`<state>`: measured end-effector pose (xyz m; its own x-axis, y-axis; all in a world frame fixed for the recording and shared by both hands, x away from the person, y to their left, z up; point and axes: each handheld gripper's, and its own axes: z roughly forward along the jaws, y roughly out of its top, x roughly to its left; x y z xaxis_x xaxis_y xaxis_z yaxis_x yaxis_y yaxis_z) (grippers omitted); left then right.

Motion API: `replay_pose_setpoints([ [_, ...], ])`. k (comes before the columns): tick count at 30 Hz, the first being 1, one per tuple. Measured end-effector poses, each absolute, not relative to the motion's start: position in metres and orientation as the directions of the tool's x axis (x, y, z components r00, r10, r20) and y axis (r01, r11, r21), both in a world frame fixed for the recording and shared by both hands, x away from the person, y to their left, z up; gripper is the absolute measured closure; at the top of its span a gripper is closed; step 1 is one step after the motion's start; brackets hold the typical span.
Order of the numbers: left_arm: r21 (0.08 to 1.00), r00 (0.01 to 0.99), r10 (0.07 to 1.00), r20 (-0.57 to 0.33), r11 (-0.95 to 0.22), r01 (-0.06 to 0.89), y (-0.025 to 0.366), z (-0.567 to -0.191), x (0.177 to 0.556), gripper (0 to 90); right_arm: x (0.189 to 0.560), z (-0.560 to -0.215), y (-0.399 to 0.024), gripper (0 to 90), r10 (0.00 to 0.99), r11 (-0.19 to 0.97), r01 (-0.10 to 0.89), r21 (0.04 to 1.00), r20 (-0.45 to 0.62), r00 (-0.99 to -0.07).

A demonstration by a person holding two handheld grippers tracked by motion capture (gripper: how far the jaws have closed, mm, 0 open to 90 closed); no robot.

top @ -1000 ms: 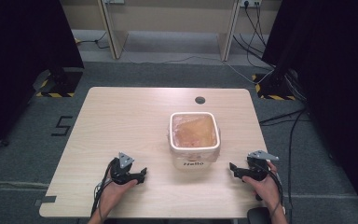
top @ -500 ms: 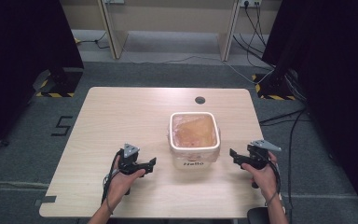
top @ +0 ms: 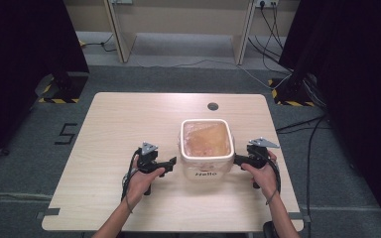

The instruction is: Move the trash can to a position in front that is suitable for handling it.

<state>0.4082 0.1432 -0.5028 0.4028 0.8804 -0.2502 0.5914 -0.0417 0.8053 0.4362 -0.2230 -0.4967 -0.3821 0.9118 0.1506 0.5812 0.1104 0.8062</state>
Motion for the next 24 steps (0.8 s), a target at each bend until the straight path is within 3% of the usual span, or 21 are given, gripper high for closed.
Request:
replay_pose_setpoints([
  [11, 0.784, 0.428, 0.86, -0.277, -0.055, 0.618, 0.134, -0.508, 0.414, 16.6, 0.441, -0.497, -0.211, 22.5, 0.893, 0.135, 0.582, 0.802, 0.156, -0.423],
  [14, 0.782, 0.442, 0.858, -0.261, -0.08, 0.617, 0.135, -0.51, 0.411, 17.5, 0.438, -0.496, -0.208, 26.3, 0.882, 0.152, 0.575, 0.804, 0.153, -0.447],
  [24, 0.787, 0.454, 0.863, -0.223, -0.116, 0.607, 0.156, -0.509, 0.392, 18.0, 0.421, -0.493, -0.19, 26.3, 0.858, 0.181, 0.562, 0.807, 0.149, -0.491],
])
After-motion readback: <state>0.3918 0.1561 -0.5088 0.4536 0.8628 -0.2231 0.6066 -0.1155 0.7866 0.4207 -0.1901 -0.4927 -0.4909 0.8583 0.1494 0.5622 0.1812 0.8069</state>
